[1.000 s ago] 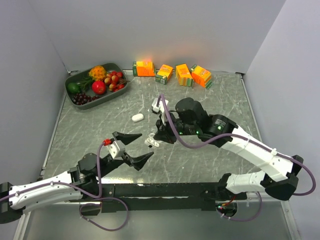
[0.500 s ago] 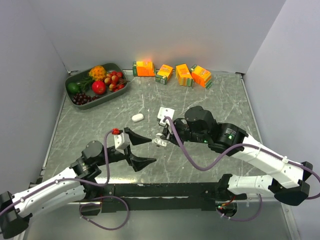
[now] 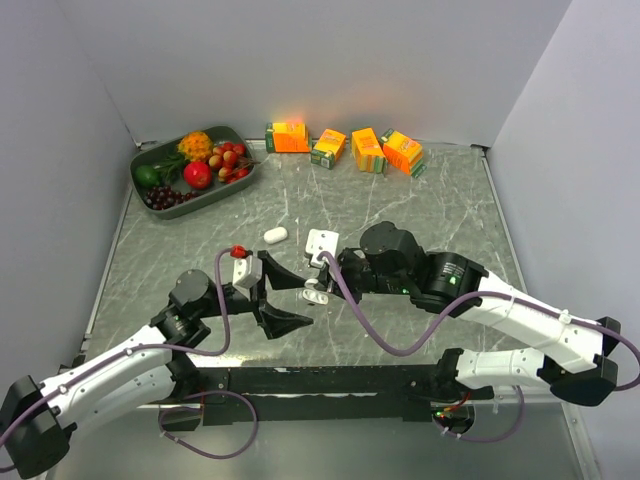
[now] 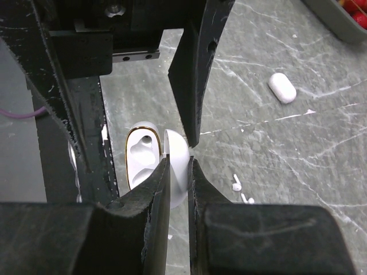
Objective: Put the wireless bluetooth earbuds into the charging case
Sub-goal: Adjust the charging case.
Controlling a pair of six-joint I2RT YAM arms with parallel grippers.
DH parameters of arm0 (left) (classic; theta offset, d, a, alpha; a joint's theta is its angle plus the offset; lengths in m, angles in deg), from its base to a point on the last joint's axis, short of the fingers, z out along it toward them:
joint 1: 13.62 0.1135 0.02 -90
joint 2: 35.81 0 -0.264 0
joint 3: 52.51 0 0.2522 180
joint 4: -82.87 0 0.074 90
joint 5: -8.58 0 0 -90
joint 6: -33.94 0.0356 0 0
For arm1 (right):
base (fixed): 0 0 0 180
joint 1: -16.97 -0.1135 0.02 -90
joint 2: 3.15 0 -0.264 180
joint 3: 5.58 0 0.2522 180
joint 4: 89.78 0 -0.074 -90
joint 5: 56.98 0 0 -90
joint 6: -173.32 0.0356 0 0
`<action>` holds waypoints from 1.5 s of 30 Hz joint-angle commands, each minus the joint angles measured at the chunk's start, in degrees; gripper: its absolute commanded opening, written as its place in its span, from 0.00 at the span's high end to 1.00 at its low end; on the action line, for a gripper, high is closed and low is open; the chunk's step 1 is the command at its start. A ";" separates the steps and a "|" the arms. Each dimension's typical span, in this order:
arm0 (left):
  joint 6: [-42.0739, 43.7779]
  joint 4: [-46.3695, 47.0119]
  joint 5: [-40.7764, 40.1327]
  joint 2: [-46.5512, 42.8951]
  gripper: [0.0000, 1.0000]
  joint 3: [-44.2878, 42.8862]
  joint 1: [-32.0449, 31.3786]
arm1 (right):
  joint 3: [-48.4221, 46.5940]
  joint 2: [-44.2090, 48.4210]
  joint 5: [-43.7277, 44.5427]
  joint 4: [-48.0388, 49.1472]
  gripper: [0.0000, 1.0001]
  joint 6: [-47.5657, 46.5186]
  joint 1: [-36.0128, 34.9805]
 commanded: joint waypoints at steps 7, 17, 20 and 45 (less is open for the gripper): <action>-0.72 2.43 7.48 1.66 0.24 -4.17 0.23 | -1.01 -1.29 -1.22 2.78 1.00 -1.00 -0.50; -0.90 3.05 8.72 3.42 0.33 -4.34 0.23 | -2.15 -2.16 -1.31 2.43 1.00 -0.91 -0.59; -0.90 3.05 8.72 3.68 0.37 -4.17 0.23 | -2.50 -2.25 -1.48 2.43 1.00 -0.74 -0.68; -1.60 4.10 8.45 4.65 0.61 -3.38 0.23 | -2.94 -1.99 -1.31 2.34 1.00 -0.38 -0.59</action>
